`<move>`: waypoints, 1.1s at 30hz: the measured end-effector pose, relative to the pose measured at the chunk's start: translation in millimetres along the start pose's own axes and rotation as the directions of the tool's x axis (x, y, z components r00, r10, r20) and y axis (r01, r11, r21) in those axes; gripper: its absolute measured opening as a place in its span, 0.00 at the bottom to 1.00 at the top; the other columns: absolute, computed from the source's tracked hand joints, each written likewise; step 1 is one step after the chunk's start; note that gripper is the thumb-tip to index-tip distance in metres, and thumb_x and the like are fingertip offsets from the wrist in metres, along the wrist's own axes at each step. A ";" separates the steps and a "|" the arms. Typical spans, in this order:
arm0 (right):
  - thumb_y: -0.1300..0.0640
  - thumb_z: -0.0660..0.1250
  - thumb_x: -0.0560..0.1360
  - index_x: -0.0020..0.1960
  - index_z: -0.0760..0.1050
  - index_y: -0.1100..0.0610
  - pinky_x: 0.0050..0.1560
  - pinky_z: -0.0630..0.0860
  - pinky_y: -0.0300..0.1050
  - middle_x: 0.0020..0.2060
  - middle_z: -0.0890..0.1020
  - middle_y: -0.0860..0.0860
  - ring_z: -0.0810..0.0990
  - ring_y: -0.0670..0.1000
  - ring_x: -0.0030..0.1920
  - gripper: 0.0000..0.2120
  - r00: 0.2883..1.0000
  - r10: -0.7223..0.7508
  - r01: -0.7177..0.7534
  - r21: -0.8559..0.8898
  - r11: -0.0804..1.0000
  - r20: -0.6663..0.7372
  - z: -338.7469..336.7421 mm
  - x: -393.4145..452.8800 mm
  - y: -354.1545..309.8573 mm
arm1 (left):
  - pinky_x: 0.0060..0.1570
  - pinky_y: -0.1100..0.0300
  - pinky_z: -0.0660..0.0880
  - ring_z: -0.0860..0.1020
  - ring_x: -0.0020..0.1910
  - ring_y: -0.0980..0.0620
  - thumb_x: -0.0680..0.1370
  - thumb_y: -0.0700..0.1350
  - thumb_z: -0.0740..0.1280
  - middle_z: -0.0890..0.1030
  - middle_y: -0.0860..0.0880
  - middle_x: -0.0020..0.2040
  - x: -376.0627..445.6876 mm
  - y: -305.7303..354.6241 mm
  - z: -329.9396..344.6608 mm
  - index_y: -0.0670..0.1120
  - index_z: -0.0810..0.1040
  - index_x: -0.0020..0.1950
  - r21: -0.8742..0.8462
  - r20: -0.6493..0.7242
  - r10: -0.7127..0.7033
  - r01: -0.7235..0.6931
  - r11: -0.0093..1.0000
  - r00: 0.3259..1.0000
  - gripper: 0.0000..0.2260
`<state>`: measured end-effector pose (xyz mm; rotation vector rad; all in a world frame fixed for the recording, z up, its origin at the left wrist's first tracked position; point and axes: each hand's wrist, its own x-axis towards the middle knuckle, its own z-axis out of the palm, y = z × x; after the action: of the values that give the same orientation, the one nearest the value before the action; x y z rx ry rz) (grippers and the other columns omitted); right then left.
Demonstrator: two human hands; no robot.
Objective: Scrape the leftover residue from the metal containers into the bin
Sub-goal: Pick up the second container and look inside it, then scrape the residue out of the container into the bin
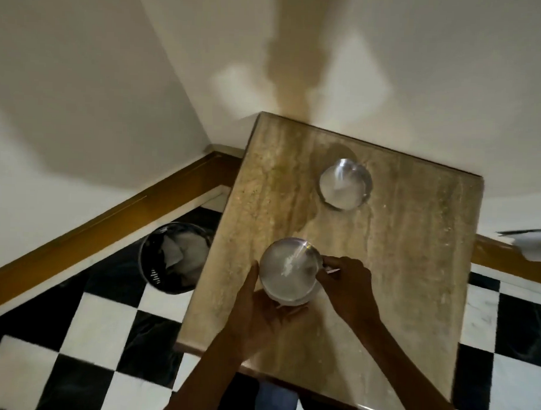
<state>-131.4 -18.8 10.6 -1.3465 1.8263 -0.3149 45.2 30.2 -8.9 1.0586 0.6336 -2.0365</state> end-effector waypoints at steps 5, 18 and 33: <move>0.63 0.70 0.72 0.42 0.84 0.61 0.35 0.76 0.43 0.31 0.85 0.54 0.84 0.51 0.37 0.04 0.975 -0.098 0.096 0.020 0.995 0.199 63.7 -14.0 -72.5 | 0.64 0.32 0.74 0.68 0.74 0.29 0.72 0.72 0.64 0.69 0.33 0.76 -52.2 51.6 -50.1 0.42 0.68 0.77 -0.152 0.209 0.057 -0.025 0.988 0.976 0.44; 0.55 0.56 0.84 0.79 0.56 0.53 0.66 0.76 0.43 0.73 0.72 0.54 0.72 0.49 0.72 0.24 0.734 -0.412 0.448 0.071 0.891 0.540 213.5 23.6 -164.7 | 0.53 0.53 0.82 0.83 0.57 0.42 0.61 0.67 0.79 0.81 0.38 0.65 -54.6 210.1 -149.1 0.45 0.76 0.69 0.633 -0.045 0.663 -0.492 0.598 0.748 0.43; 0.29 0.49 0.77 0.80 0.51 0.60 0.76 0.63 0.62 0.80 0.56 0.60 0.53 0.59 0.80 0.44 0.346 -0.530 0.938 -0.304 0.167 0.774 270.9 41.4 -156.3 | 0.73 0.45 0.70 0.63 0.77 0.44 0.63 0.73 0.72 0.62 0.45 0.78 4.4 239.6 -210.1 0.51 0.53 0.79 0.836 0.544 0.732 -0.343 -0.429 0.411 0.53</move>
<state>169.2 -46.6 -81.2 -2.6453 0.5335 0.3460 332.9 31.1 -146.0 1.8735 -1.4952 -0.8454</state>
